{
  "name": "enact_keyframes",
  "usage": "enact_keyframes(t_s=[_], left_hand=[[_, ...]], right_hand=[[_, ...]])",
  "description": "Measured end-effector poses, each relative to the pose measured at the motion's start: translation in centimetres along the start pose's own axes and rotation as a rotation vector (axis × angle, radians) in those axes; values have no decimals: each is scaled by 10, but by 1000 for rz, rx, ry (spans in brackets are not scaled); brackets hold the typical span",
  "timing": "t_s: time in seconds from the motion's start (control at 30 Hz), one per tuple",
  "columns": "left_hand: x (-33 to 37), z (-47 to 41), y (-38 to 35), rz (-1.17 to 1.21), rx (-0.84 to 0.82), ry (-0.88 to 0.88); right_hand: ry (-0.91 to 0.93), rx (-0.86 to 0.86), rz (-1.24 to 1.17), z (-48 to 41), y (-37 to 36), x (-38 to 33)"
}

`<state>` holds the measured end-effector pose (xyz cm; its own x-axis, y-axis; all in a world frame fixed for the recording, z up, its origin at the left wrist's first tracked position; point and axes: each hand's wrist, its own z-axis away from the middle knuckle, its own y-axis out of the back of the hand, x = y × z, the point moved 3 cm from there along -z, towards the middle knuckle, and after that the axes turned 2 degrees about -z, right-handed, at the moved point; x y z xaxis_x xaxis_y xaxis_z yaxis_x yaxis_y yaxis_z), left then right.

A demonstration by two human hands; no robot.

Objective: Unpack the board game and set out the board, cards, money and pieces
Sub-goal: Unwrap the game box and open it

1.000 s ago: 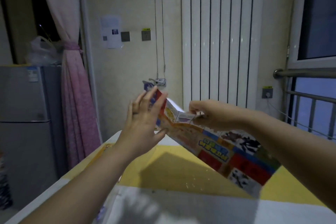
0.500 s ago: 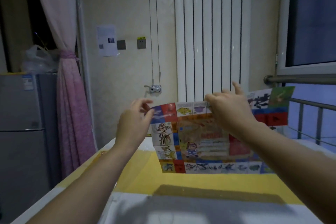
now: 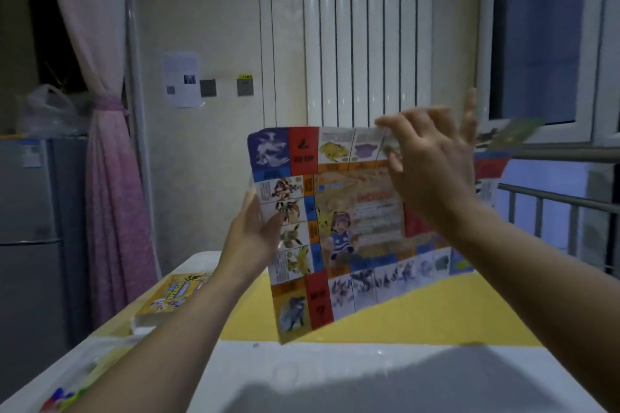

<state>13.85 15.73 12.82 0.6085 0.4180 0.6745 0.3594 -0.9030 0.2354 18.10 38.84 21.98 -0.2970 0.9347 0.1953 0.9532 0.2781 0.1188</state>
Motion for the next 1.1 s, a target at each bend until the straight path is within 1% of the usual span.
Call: enact_keyframes(t_s=[0.07,0.1,0.13,0.17,0.2,0.27,0.33,0.43,0.57,0.73,0.8,0.97,1.0,1.07,1.1], left_hand=[[2,-1,-1,-39,48,70],[-2,-1,-3,-77,63,114],[-8,0,-6,-113,67,150],[-16,1,-9,-136,66,184],[-26,4,-13,-147,56,223],[-48,11,-22,-159,24,315],[-70,18,-31,-164,3,404],[-103,27,-44,-171,-36,498],[-141,40,-64,-255,-136,597],[-180,45,-85,-345,-180,663],[-192,43,-92,-362,-196,677],[-210,31,-104,-390,-193,665],[-211,29,-105,-436,-209,637],[-211,26,-107,-674,-293,523],[-208,27,-109,-792,-364,454]], right_hand=[[-6,-16,-28,5,-2,1],[7,-52,-38,12,-6,-1],[22,-123,-46,23,-13,-3],[33,-236,-52,38,-21,-6],[26,-384,-50,54,-29,-9],[-43,-715,-62,89,-46,-9],[-112,-955,-111,125,-65,-5],[-210,-1167,-191,173,-93,1],[-265,-1411,-164,224,-125,8],[-286,-1658,-195,272,-148,7],[-290,-1724,-171,284,-151,6],[-291,-1722,-117,295,-166,10],[-296,-1718,-112,296,-170,12],[-315,-1715,-106,297,-179,14],[-325,-1715,-104,296,-183,15]])
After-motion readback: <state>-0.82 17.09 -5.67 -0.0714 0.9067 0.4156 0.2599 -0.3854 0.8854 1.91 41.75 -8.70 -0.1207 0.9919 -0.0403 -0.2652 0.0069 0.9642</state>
